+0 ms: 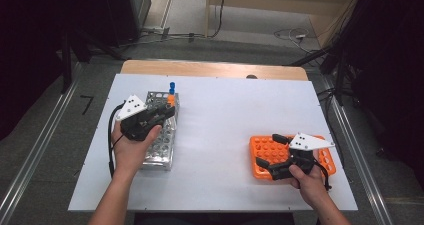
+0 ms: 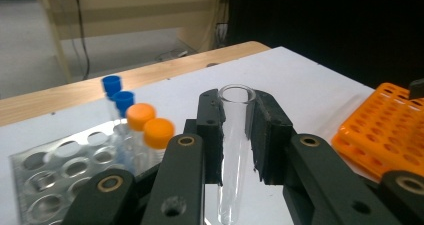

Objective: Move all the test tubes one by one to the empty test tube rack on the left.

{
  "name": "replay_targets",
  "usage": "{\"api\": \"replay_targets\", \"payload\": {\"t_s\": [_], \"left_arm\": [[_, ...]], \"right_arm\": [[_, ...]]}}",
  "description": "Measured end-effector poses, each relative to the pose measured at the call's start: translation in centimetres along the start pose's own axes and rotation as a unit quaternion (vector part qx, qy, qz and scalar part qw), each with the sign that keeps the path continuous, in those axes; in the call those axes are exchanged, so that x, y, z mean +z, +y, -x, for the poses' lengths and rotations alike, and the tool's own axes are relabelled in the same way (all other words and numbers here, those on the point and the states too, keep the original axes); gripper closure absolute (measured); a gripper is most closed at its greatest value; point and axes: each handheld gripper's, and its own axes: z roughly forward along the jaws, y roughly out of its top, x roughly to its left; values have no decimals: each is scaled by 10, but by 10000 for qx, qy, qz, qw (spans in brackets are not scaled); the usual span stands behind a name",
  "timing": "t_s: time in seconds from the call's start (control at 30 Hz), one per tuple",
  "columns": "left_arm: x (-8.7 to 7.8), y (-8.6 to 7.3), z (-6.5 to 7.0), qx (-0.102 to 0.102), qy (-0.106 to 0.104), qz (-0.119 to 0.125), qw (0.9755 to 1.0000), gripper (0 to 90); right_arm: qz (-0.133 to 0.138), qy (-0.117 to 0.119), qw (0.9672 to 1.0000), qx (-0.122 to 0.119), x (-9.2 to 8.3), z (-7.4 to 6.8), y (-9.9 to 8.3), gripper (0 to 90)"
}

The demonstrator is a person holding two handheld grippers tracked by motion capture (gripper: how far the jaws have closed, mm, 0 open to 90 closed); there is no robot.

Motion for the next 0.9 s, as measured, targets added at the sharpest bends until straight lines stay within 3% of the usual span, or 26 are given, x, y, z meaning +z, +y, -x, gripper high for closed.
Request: {"api": "replay_targets", "payload": {"t_s": [0.37, 0.73, 0.9], "left_arm": [[3, -13, -6, 2, 391, -15, 9992, 770], [10, -26, 1, 219, 617, -403, 9970, 769], [11, -28, 2, 185, 662, -518, 9963, 768]], "right_arm": [[10, -19, 10000, -20, 0, 1, 0, 0], [-18, -66, 10000, -57, 0, 2, -1, 0], [-10, -61, 10000, -74, 0, 2, -1, 0]]}}
